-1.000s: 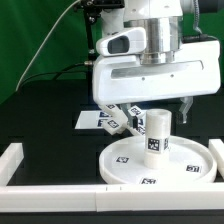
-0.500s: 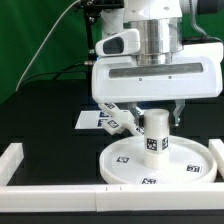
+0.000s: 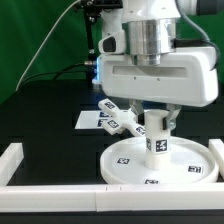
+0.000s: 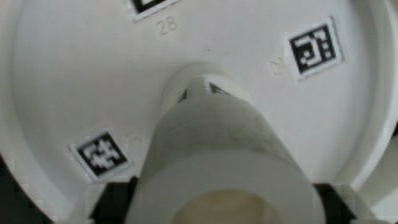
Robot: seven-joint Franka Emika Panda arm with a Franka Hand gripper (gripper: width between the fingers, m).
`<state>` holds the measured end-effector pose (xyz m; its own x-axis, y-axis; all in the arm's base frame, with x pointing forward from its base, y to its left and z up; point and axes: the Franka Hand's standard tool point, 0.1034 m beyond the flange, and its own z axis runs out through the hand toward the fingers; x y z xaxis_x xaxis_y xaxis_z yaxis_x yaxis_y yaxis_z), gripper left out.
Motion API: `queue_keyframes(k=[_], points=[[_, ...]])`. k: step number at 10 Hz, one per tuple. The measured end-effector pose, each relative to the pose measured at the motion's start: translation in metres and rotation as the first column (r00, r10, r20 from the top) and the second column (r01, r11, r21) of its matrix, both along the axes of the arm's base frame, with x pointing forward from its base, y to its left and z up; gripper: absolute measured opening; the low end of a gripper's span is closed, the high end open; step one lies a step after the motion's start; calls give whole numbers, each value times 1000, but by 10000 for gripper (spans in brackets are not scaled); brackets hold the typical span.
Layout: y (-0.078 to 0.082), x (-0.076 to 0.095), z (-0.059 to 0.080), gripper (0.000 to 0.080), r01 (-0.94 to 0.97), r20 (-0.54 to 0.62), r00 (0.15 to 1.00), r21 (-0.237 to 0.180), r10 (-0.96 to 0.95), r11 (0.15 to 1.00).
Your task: Assemble round table
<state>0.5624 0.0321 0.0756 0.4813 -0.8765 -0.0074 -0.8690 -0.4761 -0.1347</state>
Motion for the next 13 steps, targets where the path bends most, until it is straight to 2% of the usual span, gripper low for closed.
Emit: queue_keyframes(k=[1, 2, 4, 5, 6, 7, 8, 9, 12, 13], points=[[1, -1, 0, 403, 149, -22, 989, 36, -148, 988], [2, -1, 0, 403, 216, -35, 976, 45, -214, 975], [2, -1, 0, 404, 208, -33, 978, 43, -207, 977], [2, -2, -1, 598, 160, -29, 987, 37, -159, 986], [1, -2, -1, 598, -20, -31, 999, 16, 20, 1000], [2, -1, -1, 642, -205, -28, 978, 7, 205, 979], [5, -4, -3, 648, -421, -27, 907, 6, 421, 907], [8, -5, -3, 648, -469, -22, 883, -3, 469, 883], [4, -4, -3, 649, -641, -18, 767, -32, 641, 767], [6, 2, 1, 649, -823, -36, 564, -106, 825, 558]])
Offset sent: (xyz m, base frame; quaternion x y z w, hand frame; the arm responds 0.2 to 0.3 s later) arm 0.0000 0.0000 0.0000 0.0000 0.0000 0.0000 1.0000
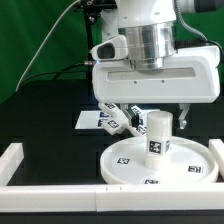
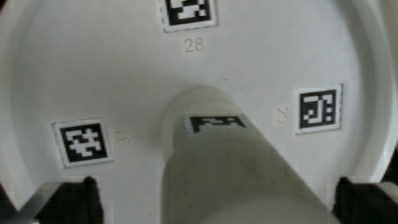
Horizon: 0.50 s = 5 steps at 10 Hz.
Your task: Assemble round table
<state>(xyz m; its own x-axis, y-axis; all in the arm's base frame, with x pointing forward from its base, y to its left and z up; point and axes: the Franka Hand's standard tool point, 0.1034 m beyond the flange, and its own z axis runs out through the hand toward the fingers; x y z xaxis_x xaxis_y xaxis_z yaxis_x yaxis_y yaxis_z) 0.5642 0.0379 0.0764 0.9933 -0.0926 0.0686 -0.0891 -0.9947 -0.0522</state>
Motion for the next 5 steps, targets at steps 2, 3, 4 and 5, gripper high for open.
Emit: queue_keyframes(k=[2, 3, 4, 5], points=[[1, 4, 2, 649, -331, 12, 943, -37, 332, 943], [0, 4, 2, 649, -333, 13, 943, -39, 333, 942], [-1, 4, 2, 649, -369, 12, 929, -44, 370, 928], [-3, 4, 2, 649, -445, 8, 895, -57, 446, 894]])
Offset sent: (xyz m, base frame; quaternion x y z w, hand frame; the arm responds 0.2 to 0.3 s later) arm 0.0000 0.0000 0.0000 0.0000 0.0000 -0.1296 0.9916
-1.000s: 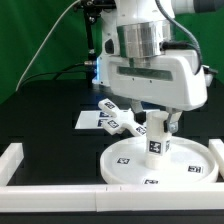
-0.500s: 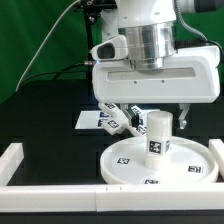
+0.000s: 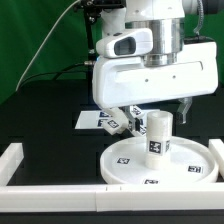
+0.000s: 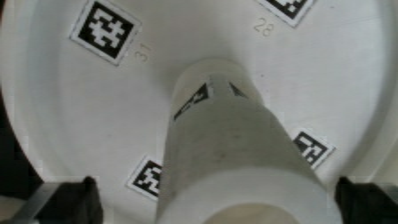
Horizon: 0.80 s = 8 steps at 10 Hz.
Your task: Assemble round table
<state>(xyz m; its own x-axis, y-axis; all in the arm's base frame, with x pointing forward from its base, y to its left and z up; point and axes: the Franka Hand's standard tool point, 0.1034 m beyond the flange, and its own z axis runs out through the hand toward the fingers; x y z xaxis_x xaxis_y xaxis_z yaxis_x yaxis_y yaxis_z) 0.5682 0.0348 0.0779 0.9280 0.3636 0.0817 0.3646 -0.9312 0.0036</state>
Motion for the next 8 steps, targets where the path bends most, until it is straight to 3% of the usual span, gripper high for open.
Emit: queue_keyframes(k=[4, 5, 8], points=[[3, -4, -2, 626, -34, -29, 999, -1, 34, 999], [3, -4, -2, 455, -14, -30, 999, 1, 14, 1000], [3, -4, -2, 403, 188, -37, 982, 11, -187, 982]])
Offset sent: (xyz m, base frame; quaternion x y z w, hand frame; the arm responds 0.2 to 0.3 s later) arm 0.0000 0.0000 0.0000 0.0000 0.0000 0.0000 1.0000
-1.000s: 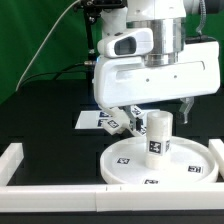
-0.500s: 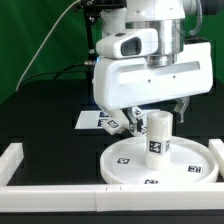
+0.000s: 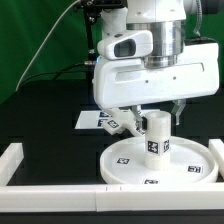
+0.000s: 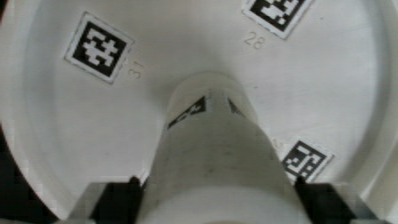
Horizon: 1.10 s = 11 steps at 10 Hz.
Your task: Assemble round table
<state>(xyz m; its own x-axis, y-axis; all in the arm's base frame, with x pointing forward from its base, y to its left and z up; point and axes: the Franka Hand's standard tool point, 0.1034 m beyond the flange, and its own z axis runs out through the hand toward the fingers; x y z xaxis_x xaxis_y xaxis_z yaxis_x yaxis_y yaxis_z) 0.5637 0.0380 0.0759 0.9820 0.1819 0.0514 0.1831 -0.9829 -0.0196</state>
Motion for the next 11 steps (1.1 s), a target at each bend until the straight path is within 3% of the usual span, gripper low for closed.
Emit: queue_keyframes(k=[4, 7, 8, 9, 10, 11], points=[[2, 0, 0, 403, 399, 36, 916, 20, -400, 917], [-1, 0, 0, 403, 749, 1, 662, 48, -750, 661], [1, -2, 0, 403, 867, -36, 497, 55, -867, 495], [4, -3, 0, 404, 935, -68, 353, 42, -933, 351], [4, -2, 0, 404, 949, -73, 316, 41, -946, 314], [4, -2, 0, 404, 980, -92, 198, 42, -976, 195]])
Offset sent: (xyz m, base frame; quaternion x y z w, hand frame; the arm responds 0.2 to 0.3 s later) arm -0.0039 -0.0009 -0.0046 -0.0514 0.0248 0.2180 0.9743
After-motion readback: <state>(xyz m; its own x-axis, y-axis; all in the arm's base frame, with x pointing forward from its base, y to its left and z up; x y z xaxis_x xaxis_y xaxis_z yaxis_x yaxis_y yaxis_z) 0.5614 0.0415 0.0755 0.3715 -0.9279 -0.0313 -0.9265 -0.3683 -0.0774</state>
